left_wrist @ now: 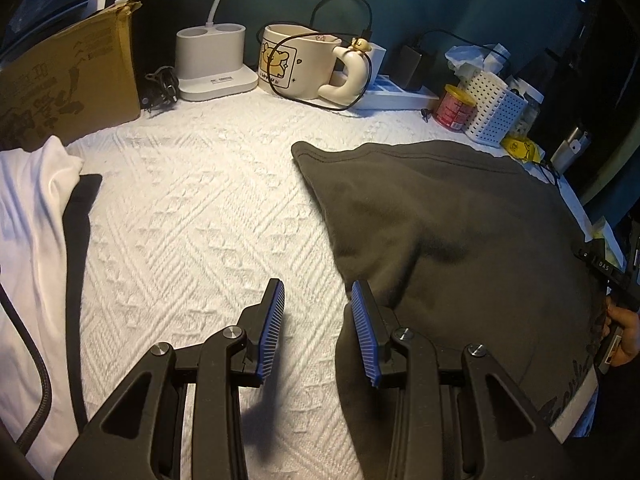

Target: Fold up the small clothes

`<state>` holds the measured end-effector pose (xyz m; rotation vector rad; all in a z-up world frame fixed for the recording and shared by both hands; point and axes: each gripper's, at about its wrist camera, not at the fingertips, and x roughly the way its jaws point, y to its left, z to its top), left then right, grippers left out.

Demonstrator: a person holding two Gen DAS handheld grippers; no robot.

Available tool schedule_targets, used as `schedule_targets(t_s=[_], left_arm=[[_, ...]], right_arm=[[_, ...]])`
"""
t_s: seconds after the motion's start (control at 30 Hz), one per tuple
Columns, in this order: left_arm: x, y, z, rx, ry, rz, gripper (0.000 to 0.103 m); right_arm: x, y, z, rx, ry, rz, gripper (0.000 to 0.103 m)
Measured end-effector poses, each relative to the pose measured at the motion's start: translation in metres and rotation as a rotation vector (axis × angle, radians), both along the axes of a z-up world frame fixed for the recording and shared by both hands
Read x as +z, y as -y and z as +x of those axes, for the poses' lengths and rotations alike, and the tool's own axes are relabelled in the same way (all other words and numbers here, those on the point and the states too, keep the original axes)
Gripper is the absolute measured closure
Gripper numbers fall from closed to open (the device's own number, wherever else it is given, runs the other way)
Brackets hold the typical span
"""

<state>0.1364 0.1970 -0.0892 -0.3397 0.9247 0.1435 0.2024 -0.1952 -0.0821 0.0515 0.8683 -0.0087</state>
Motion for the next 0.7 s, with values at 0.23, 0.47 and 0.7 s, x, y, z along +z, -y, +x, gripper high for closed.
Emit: schedule_targets(t_s=[0.23, 0.47, 0.7], left_arm=[[0.007, -0.002, -0.003, -0.01, 0.035, -0.002, 0.068], [0.018, -0.003, -0.014, -0.036, 0.085, 0.02, 0.068], [0.031, -0.007, -0.029, -0.045, 0.144, 0.03, 0.068]], right_arm=[[0.015, -0.007, -0.005, 0.007, 0.032, 0.002, 0.088], [0.045, -0.035, -0.011, 0.075, 0.084, -0.022, 0.088], [0.064, -0.068, -0.019, 0.13, 0.123, -0.029, 0.088]])
